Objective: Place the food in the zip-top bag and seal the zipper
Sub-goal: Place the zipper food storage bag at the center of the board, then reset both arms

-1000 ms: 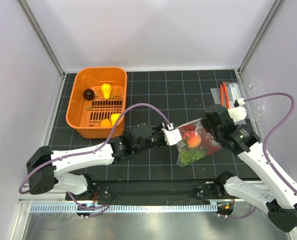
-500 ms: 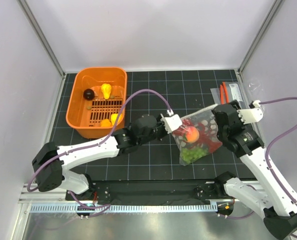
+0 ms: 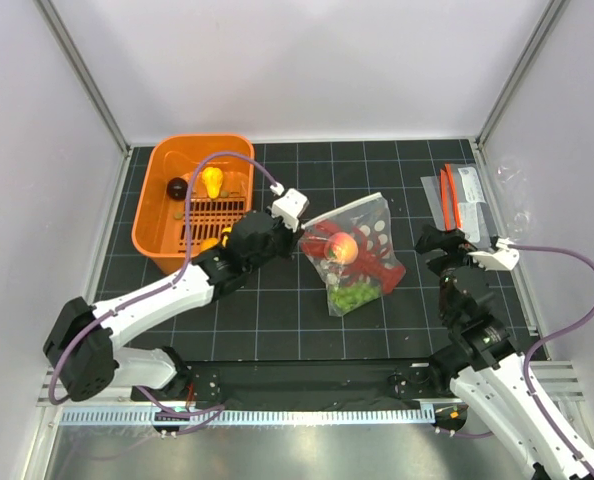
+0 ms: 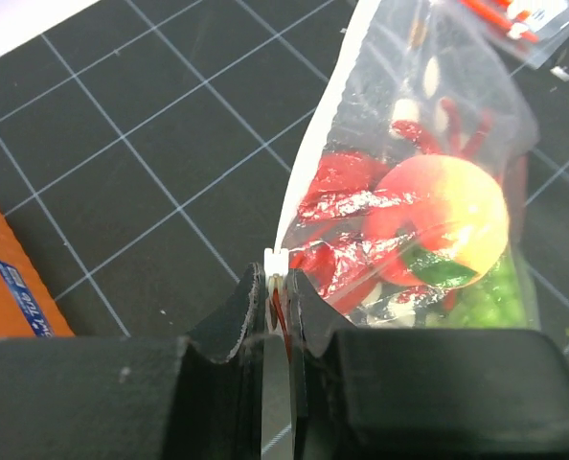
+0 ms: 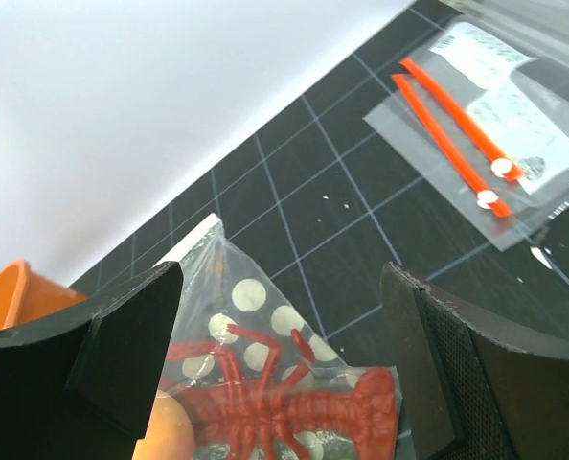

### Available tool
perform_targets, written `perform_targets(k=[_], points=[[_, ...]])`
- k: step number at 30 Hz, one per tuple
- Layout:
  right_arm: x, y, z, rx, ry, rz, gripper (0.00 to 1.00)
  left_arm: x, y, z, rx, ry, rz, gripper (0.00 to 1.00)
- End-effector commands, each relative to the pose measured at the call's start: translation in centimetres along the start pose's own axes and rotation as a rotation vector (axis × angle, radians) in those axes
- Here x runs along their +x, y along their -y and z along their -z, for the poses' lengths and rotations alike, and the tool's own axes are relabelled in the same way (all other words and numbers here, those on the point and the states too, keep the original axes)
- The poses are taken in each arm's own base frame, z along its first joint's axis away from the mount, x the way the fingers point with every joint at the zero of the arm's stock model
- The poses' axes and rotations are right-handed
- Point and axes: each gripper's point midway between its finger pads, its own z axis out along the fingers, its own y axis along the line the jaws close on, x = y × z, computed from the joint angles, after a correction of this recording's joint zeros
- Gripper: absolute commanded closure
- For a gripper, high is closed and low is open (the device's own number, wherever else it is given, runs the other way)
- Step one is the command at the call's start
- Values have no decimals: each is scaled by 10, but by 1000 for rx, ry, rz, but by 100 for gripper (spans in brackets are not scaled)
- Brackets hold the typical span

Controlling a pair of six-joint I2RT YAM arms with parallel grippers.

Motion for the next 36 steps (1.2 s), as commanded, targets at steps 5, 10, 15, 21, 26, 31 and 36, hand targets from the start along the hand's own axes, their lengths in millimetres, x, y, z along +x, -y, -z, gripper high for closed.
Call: perform_targets(k=[5,10,15,21,26,31,36], points=[[-6,-36,-3,-158,6,28,9,-44,-19,27,-110,167,97,99],[4,-40,-10,-135,-44,63,9,-48,-78,63,-411,193,130,94],[-1,-25,-14,-27,-26,45,5,-55,-89,85,-456,265,105,61],[-5,-25,-19,19,-12,-14,0,-69,-105,117,-534,424,263,0],[-17,-16,-17,124,-8,-21,0,-82,-94,132,-437,523,406,0],[-27,-29,-6,12,-2,-36,0,-83,-73,118,-312,506,367,0],[-25,-25,-5,-6,23,-48,1,-77,-65,97,-294,417,323,0]])
